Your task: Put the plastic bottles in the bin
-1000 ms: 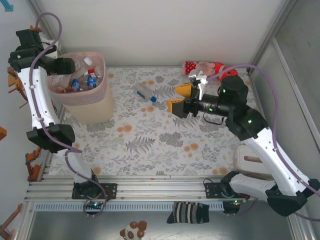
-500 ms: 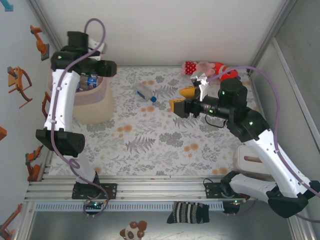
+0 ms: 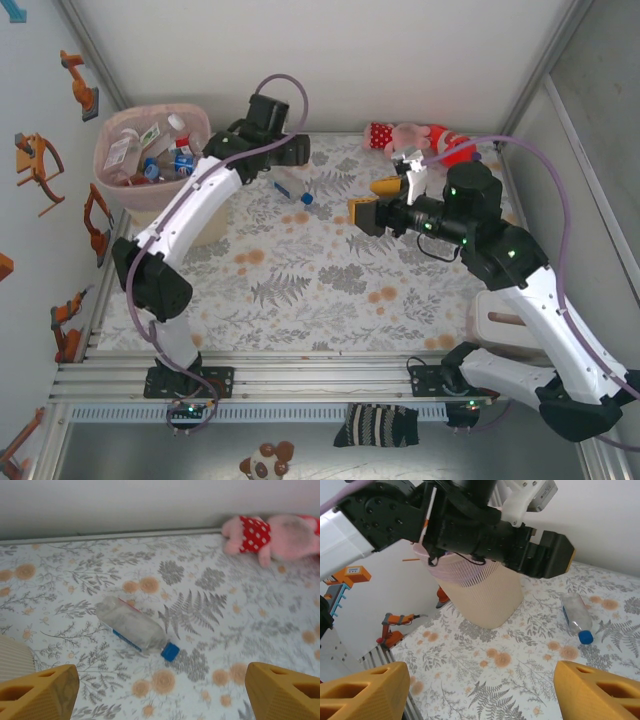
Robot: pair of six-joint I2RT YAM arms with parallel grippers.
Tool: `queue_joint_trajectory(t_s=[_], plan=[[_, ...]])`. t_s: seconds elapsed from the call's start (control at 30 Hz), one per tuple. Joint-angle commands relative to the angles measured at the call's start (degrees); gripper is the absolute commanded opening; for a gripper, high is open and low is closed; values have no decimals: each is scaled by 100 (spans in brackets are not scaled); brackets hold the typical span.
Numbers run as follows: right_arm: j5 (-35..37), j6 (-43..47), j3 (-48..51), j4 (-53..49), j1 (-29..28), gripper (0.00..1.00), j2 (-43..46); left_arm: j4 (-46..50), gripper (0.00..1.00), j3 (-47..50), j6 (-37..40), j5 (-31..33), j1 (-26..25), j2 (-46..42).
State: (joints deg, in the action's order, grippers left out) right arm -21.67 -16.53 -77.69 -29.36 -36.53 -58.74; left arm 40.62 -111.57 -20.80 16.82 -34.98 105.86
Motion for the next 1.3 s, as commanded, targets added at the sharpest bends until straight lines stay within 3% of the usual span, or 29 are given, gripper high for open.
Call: queue_joint_trajectory(t_s=[0.0, 0.3, 0.77, 1.07, 1.27], plan=[[121, -93, -61, -58, 31, 75, 79, -426, 86, 18, -1149, 1040, -6, 488], [155, -122, -79, -137, 25, 74, 100, 110, 91, -789, -2693, 1174, 110, 2020], [306, -109, -84, -341, 32, 74, 286, 338, 95, -1791, -3641, 433, 407, 3542], [383, -120, -36, -401, 30, 74, 405, 763, 88, -2282, -3693, 259, 443, 4082], [366, -164, -40, -329, 32, 74, 466, 781, 76, -2308, -3628, 164, 451, 4085]])
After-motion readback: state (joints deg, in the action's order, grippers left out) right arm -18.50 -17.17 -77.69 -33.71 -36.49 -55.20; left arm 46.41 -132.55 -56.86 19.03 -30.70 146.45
